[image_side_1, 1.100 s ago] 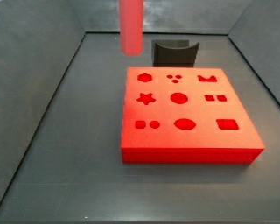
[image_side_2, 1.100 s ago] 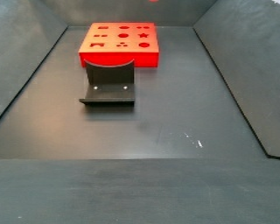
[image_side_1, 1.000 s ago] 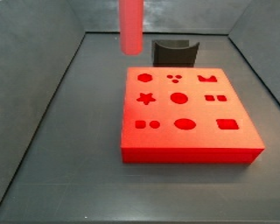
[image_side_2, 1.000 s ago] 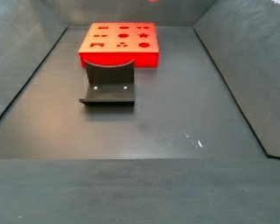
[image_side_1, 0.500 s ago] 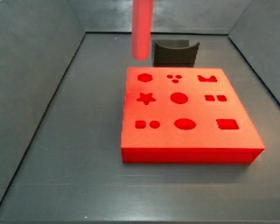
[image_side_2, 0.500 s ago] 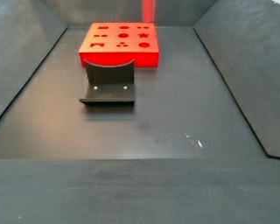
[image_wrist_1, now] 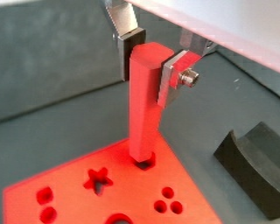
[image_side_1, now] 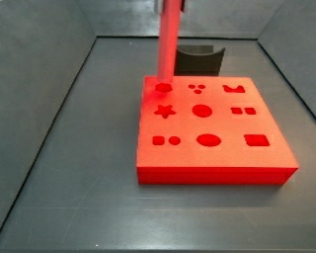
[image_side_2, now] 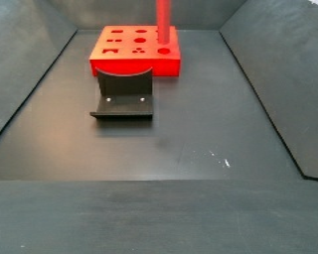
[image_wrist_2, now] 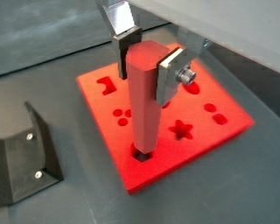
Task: Insert the hexagon object.
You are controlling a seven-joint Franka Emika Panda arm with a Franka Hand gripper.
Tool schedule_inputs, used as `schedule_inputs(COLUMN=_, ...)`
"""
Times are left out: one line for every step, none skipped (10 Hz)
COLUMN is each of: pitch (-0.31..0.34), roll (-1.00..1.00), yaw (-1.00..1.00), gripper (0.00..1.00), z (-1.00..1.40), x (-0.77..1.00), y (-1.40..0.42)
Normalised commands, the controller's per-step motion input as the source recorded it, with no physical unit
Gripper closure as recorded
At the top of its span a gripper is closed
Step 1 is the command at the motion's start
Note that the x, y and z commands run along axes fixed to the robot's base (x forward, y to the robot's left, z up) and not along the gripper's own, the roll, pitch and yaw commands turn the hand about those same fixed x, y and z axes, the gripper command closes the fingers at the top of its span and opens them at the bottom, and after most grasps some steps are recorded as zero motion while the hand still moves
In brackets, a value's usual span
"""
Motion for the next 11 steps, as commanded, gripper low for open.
schedule_inputs(pitch=-0.244, roll=0.05, yaw=0.46, gripper=1.00, z=-0.43, x=0.21, y=0.12)
schedule_inputs(pitch=-0.216, roll=0.05, yaw=0.20, gripper=1.00, z=-0.30, x=-0.04, y=0.05)
schedule_inputs(pitch=-0.117, roll=0.04, yaw=0.04, gripper=1.00, z=-0.03, x=-0.30, y=0.00)
schedule_inputs(pitch=-0.071, roll=0.06, yaw=0.00, gripper=1.00, z=0.00, x=-0.27, y=0.00)
schedule_inputs(pitch=-0.046, roll=0.05, yaw=0.00, gripper=1.00, z=0.00, x=-0.31, y=0.00)
schedule_inputs(pitch=-0.064, roll=0.02, yaw=0.00, gripper=1.00, z=0.00, x=-0.33, y=0.00)
schedule_inputs(pitch=-0.094, roll=0.00, yaw=0.10, gripper=1.00, z=-0.08, x=0.00, y=-0.05)
schedule_inputs(pitch=-0.033, roll=0.00, yaw=0.27, gripper=1.00, z=-0.14, x=0.22, y=0.00)
schedule_inputs(pitch=-0.007, roll=0.02, yaw=0.34, gripper=1.00, z=-0.10, x=0.32, y=0.00)
schedule_inputs(pitch=-0.006, roll=0.02, yaw=0.23, gripper=1.00, z=-0.13, x=0.15, y=0.00)
schedule_inputs(pitch=-0.006, roll=0.02, yaw=0.18, gripper=1.00, z=-0.12, x=0.13, y=0.00)
